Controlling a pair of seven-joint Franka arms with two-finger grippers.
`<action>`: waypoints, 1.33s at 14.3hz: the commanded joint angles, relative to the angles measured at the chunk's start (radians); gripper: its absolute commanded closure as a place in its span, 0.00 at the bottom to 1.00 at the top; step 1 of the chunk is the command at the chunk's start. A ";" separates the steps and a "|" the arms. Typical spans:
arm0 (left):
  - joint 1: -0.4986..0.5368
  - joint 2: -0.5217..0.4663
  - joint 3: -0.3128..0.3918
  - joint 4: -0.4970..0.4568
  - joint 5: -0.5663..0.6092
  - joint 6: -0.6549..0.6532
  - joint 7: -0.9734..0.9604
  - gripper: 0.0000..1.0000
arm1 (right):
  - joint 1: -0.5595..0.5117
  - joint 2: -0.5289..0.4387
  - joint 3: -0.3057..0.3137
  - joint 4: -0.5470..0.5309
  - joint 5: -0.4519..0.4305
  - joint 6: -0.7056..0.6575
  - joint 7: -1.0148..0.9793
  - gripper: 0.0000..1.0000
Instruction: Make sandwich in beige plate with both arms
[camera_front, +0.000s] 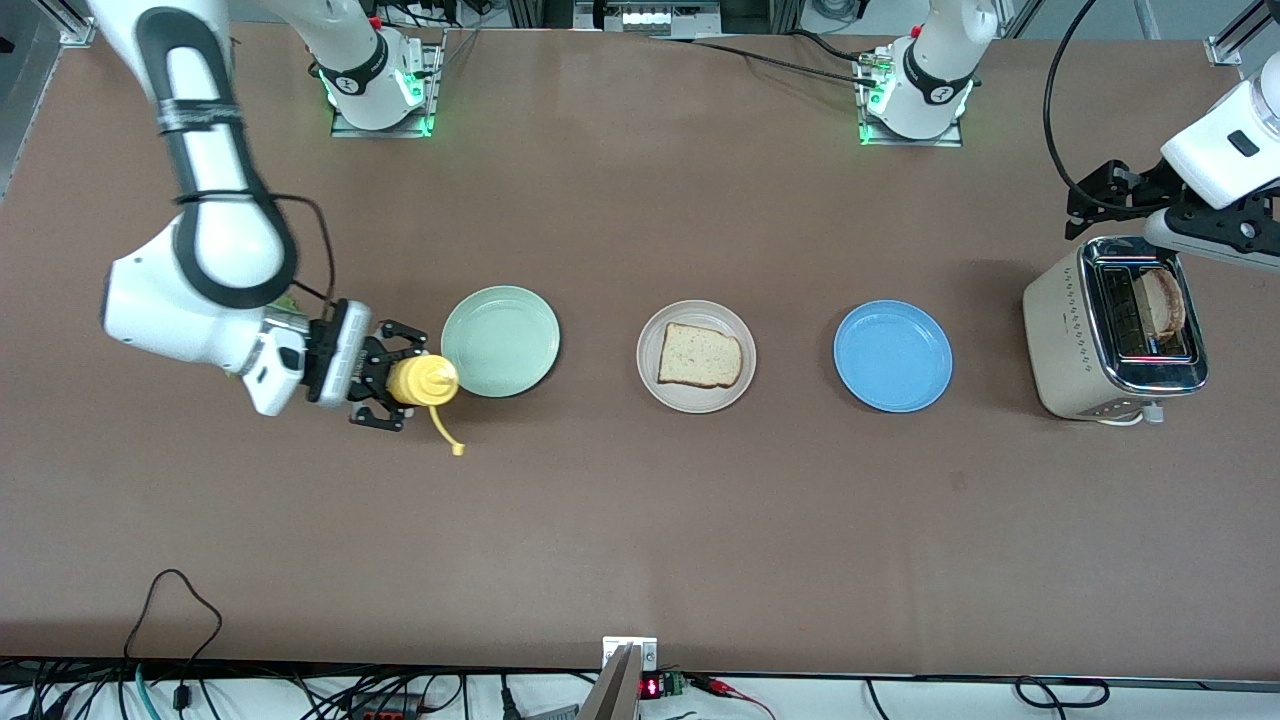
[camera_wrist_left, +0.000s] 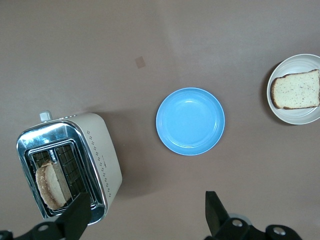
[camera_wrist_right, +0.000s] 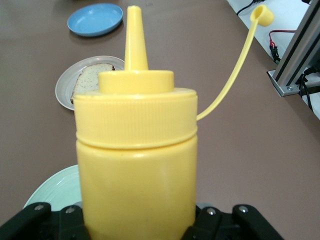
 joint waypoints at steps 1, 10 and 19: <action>0.002 -0.005 -0.004 0.014 0.022 -0.017 -0.008 0.00 | 0.095 0.018 -0.010 0.073 -0.153 0.072 0.208 0.71; 0.002 -0.005 -0.004 0.014 0.022 -0.017 -0.008 0.00 | 0.327 0.163 -0.010 0.269 -0.691 0.151 0.713 0.71; 0.004 -0.005 -0.004 0.014 0.022 -0.017 -0.008 0.00 | 0.529 0.366 -0.013 0.473 -1.153 -0.019 1.126 0.70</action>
